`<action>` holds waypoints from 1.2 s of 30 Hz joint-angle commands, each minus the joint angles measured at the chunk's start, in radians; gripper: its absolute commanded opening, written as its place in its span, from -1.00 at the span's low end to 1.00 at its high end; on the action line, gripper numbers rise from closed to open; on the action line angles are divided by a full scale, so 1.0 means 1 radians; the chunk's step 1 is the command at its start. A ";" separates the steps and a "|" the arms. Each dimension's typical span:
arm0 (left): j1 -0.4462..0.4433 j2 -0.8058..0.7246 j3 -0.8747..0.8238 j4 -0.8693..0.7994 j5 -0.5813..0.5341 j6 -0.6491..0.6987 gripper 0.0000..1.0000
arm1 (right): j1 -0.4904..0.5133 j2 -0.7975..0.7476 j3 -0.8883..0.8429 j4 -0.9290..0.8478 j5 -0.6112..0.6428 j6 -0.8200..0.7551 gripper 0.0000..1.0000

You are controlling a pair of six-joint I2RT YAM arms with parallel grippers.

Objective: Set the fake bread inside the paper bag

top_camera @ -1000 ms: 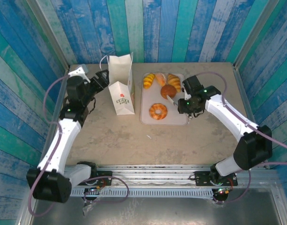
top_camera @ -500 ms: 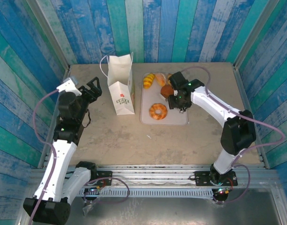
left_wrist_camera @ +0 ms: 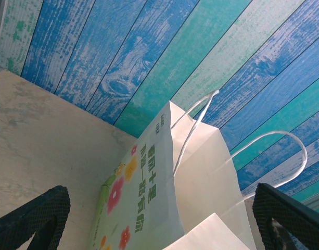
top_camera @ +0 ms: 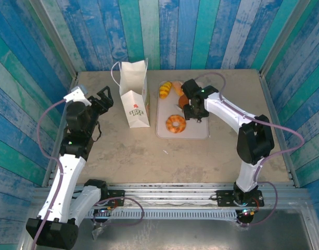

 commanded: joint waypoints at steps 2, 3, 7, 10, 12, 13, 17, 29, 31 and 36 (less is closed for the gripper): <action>0.001 0.005 -0.002 0.000 -0.007 0.015 0.89 | 0.006 0.028 0.035 -0.012 0.029 0.012 0.30; 0.001 0.007 -0.002 0.001 -0.005 0.013 0.89 | 0.006 0.033 0.036 -0.011 0.029 0.012 0.30; 0.001 0.009 -0.001 0.000 0.000 0.006 0.89 | 0.006 0.044 0.039 -0.010 0.045 0.009 0.27; 0.001 0.005 0.001 -0.004 0.000 0.003 0.89 | 0.007 0.041 0.033 0.001 0.060 0.009 0.19; 0.000 0.003 0.001 -0.007 -0.001 0.001 0.88 | 0.007 0.029 0.015 0.023 0.068 0.012 0.14; 0.001 0.002 0.001 -0.010 0.000 0.001 0.88 | 0.007 0.023 0.007 0.032 0.071 0.013 0.11; 0.001 -0.006 0.005 -0.023 -0.003 -0.002 0.89 | 0.008 -0.014 -0.021 0.052 0.078 0.012 -0.04; 0.001 -0.005 0.054 -0.086 0.018 0.003 0.89 | 0.033 -0.213 -0.118 0.033 0.077 -0.028 -0.13; 0.001 0.010 0.072 -0.108 0.033 0.014 0.88 | 0.043 -0.249 -0.125 0.014 0.086 -0.033 -0.14; 0.071 0.064 0.104 -0.116 0.208 -0.031 0.88 | 0.100 -0.345 -0.129 -0.032 0.112 -0.057 -0.14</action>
